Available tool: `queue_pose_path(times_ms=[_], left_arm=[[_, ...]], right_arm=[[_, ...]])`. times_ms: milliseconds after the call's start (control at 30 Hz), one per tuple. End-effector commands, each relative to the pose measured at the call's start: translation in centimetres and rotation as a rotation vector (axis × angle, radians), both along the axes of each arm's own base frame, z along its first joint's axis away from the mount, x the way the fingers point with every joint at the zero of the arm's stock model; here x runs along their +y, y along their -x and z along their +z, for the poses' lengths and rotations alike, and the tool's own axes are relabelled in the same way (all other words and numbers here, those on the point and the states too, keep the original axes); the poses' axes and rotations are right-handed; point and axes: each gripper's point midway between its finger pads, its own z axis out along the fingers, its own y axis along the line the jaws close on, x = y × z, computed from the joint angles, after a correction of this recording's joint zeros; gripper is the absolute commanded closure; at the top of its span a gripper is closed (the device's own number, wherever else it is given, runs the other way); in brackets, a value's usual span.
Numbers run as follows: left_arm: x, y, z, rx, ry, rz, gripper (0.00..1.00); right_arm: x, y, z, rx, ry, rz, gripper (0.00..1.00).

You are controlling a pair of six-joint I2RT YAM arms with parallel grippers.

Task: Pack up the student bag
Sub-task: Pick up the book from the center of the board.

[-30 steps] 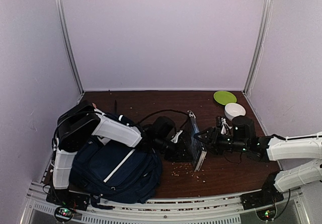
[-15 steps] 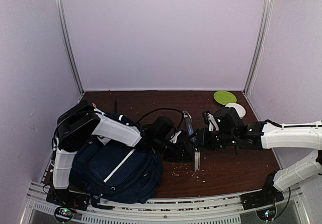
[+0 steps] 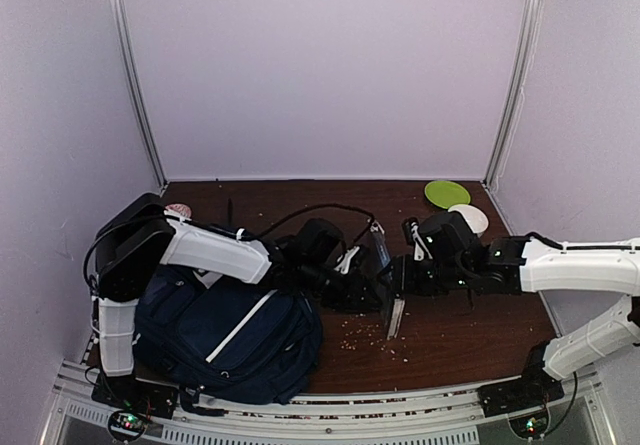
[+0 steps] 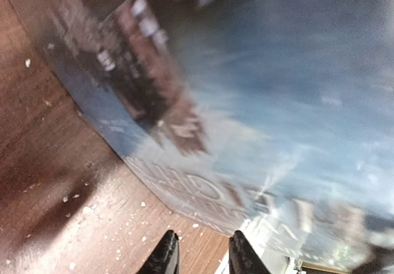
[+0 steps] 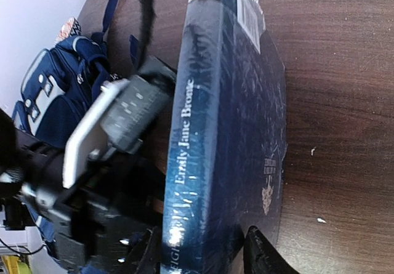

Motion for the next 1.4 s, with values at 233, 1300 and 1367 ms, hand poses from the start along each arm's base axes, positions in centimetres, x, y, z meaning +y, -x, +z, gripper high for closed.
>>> queue_pose_path(times_ms=[233, 1300, 1367], left_arm=[[0.3, -0.3, 1.7, -0.083, 0.006, -0.001, 0.49], [11.9, 6.5, 27.2, -0.976, 0.379, -0.303, 0.02], [11.8, 7.1, 27.2, -0.968, 0.399, -0.349, 0.02]], right_arm=[[-0.6, 1.3, -2.6, 0.054, 0.182, 0.043, 0.53], [-1.1, 15.3, 16.4, -0.494, -0.435, 0.774, 1.0], [-1.0, 16.0, 16.9, -0.492, -0.462, 0.807, 1.0]])
